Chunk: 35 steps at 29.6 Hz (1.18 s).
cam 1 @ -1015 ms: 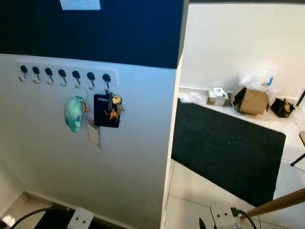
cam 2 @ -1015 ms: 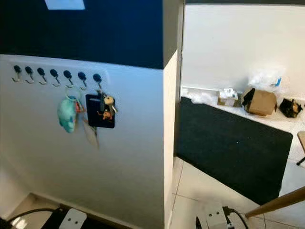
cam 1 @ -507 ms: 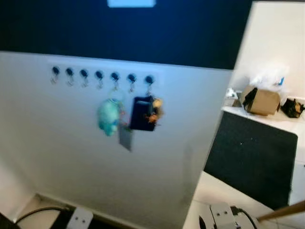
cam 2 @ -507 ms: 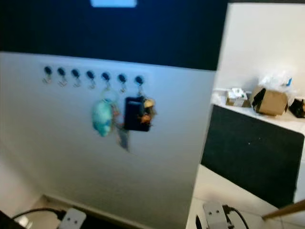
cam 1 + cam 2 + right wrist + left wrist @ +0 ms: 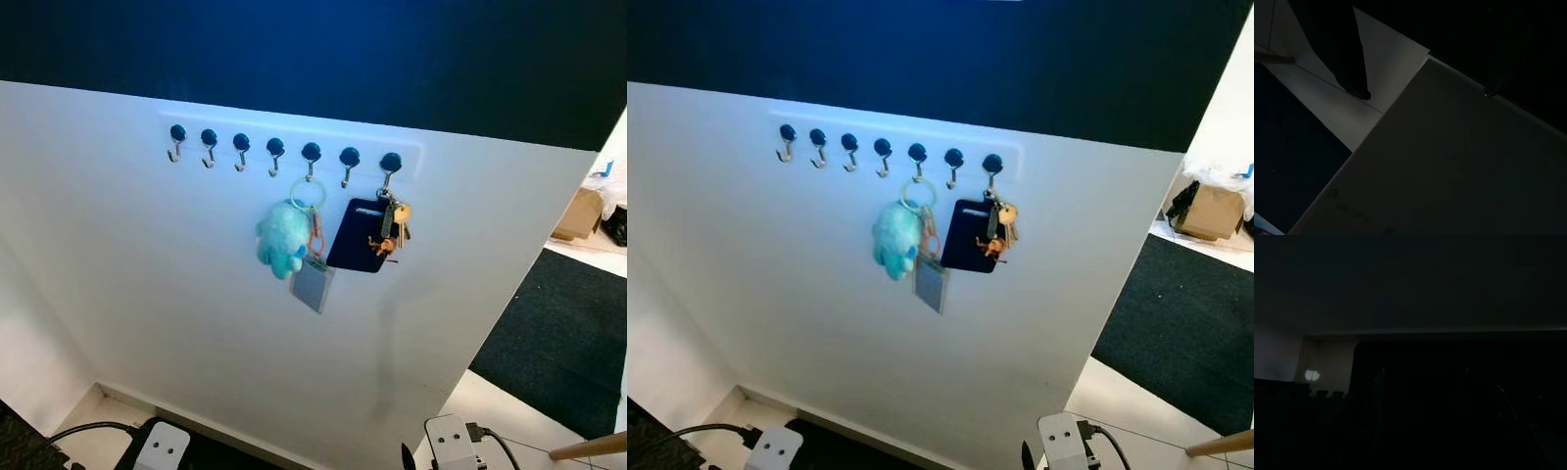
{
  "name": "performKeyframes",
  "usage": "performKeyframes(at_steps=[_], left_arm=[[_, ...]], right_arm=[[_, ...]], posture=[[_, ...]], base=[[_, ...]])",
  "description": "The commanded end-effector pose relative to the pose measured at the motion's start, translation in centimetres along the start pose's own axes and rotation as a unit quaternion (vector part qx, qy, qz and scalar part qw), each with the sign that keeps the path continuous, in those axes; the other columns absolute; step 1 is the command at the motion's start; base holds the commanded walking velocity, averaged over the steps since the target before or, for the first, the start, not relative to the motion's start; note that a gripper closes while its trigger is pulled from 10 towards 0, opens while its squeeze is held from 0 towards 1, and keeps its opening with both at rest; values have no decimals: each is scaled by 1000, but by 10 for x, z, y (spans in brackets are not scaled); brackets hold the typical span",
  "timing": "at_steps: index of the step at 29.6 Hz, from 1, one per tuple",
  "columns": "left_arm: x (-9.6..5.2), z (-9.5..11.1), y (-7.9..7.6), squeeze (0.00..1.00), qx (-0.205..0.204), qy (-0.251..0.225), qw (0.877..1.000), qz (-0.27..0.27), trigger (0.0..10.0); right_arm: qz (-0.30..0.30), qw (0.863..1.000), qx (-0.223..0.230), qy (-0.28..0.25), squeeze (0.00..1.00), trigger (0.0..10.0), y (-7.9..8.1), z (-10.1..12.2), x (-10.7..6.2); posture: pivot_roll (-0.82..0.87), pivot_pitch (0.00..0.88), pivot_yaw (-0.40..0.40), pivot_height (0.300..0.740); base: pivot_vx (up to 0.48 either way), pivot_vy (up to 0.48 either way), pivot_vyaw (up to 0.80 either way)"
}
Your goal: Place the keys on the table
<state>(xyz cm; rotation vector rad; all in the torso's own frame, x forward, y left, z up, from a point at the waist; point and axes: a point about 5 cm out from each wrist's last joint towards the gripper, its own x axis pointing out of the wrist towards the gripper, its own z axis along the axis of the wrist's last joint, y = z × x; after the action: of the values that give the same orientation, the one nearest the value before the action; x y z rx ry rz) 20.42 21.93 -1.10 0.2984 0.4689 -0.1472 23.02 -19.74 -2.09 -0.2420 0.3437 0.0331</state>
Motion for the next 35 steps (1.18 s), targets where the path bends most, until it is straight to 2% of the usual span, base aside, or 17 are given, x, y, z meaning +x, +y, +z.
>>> performKeyframes(at_steps=[1,4,6,8,10,11,14,17,20,21,24,26,28,29,30,33,35], left_arm=[[-2,-5,0,0,2,9,1000,-2,10000],[-3,-4,2,0,2,9,1000,4,10000],[-4,-2,11,0,7,4,1000,28,10000],[-5,8,31,0,3,-18,997,75,10000],[-6,15,40,0,-2,-32,995,93,10000],[-9,28,51,0,-1,-60,992,113,10000],[-17,65,72,0,9,-129,982,137,10000],[-20,76,77,0,10,-148,979,143,10000],[-33,131,95,0,11,-235,958,164,10000],[-33,131,95,0,11,-235,958,164,10000],[-49,199,104,0,21,-331,931,151,10000],[-58,233,104,0,37,-372,918,132,10000],[-58,233,104,0,37,-372,918,132,10000],[-63,249,102,0,50,-392,911,115,10000],[-72,276,98,0,69,-425,898,95,10000],[-76,287,93,0,86,-427,897,74,10000],[-77,296,83,0,96,-426,899,24,10000]], right_arm=[[0,1000,-3,13,0,10000,-1,-6,-3],[0,1000,-3,12,0,10000,-1,-6,-3],[1,1000,-3,11,0,10000,0,-6,-4],[3,1000,-4,13,0,10000,0,-9,-7],[4,1000,-5,15,0,10000,-1,-11,-9],[8,1000,-8,18,0,10000,-1,-15,-13],[16,1000,-10,22,0,10000,0,-21,-20],[17,1000,-10,22,0,10000,0,-22,-21],[22,999,-8,22,0,10000,3,-23,-22],[22,999,-8,22,0,10000,3,-23,-22],[25,1000,-7,17,0,10000,5,-18,-18],[26,1000,-6,9,0,10000,6,-13,-15],[26,1000,-6,9,0,10000,6,-13,-15],[26,1000,-4,-1,0,10000,6,-9,-12],[27,999,-9,-32,0,10000,7,5,-7],[27,998,-8,-65,0,10000,8,19,-4],[29,994,-3,-108,0,10000,9,38,-2]], posture=[[56,119,32,740],[57,119,31,740],[56,120,31,740],[58,121,22,740],[58,120,20,740],[58,120,20,740],[67,120,9,740],[67,120,9,740],[70,120,4,740],[70,120,4,740],[76,117,2,740],[76,115,2,740],[76,115,2,740],[77,113,4,740],[75,113,8,740],[73,114,11,740],[71,112,14,740]], base=[[0,0,0],[0,0,0],[0,0,0],[0,0,0],[0,0,0],[0,0,0],[0,0,0],[0,0,0],[0,0,0],[0,0,0],[0,0,0],[0,0,0],[0,0,0],[0,0,0],[0,0,0],[0,0,0],[0,0,0]])
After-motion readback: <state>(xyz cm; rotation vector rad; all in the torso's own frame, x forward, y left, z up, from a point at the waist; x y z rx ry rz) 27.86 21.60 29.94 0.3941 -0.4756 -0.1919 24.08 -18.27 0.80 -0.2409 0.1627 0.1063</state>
